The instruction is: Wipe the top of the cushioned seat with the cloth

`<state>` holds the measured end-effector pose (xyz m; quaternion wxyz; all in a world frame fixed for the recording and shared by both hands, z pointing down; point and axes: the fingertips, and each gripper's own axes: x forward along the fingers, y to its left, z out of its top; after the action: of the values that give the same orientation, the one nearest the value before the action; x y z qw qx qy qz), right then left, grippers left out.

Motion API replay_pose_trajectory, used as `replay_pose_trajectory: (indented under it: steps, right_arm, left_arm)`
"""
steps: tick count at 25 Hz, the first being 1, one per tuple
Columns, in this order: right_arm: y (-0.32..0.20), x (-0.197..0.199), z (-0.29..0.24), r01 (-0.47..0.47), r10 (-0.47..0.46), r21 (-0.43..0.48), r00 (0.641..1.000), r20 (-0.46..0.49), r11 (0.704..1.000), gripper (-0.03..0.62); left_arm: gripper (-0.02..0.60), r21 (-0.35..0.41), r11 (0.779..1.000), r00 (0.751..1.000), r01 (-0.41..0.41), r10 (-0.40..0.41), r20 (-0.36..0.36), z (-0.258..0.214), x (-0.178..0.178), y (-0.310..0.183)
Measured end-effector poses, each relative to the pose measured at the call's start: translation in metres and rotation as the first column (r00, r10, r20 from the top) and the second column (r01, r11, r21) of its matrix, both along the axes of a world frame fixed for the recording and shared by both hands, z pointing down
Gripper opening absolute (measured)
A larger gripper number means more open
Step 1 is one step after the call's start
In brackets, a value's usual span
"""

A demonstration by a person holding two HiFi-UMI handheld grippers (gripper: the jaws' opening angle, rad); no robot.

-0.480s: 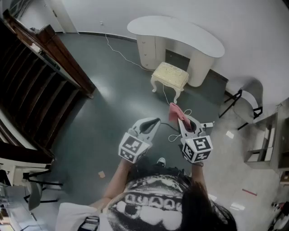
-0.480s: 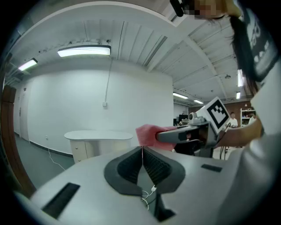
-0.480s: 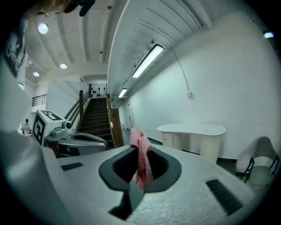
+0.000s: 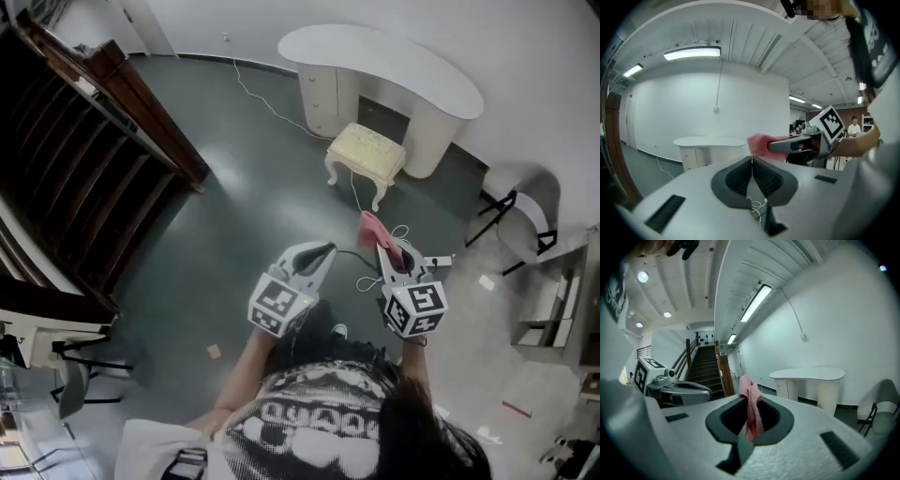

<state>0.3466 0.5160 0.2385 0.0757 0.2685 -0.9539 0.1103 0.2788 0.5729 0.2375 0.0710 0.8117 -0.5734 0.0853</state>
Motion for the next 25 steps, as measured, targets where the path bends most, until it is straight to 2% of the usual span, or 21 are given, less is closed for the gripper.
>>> replay_pose_trajectory:
  steps: [7, 14, 20, 25]
  right_arm:
    - [-0.022, -0.034, 0.005, 0.017, -0.017, -0.008, 1.000, -0.004, 1.000, 0.014]
    - [-0.091, -0.083, 0.016, -0.019, 0.019, -0.012, 1.000, -0.015, 1.000, 0.012]
    - [-0.175, -0.160, 0.019, -0.103, 0.102, -0.018, 0.994, -0.028, 0.995, 0.013]
    - [-0.237, -0.234, 0.018, -0.158, 0.156, -0.028, 0.986, -0.059, 0.987, 0.013]
  left_arm:
    - [0.006, -0.008, 1.000, 1.000, 0.006, -0.006, 0.010, 0.003, -0.033, -0.028]
    - [0.006, -0.005, 0.998, 0.998, -0.056, 0.056, 0.007, 0.018, -0.080, -0.099]
    - [0.006, -0.008, 0.991, 0.990, -0.134, 0.135, 0.037, 0.021, -0.158, -0.182]
    - [0.006, 0.001, 0.981, 0.981, -0.194, 0.194, 0.019, 0.014, -0.240, -0.246]
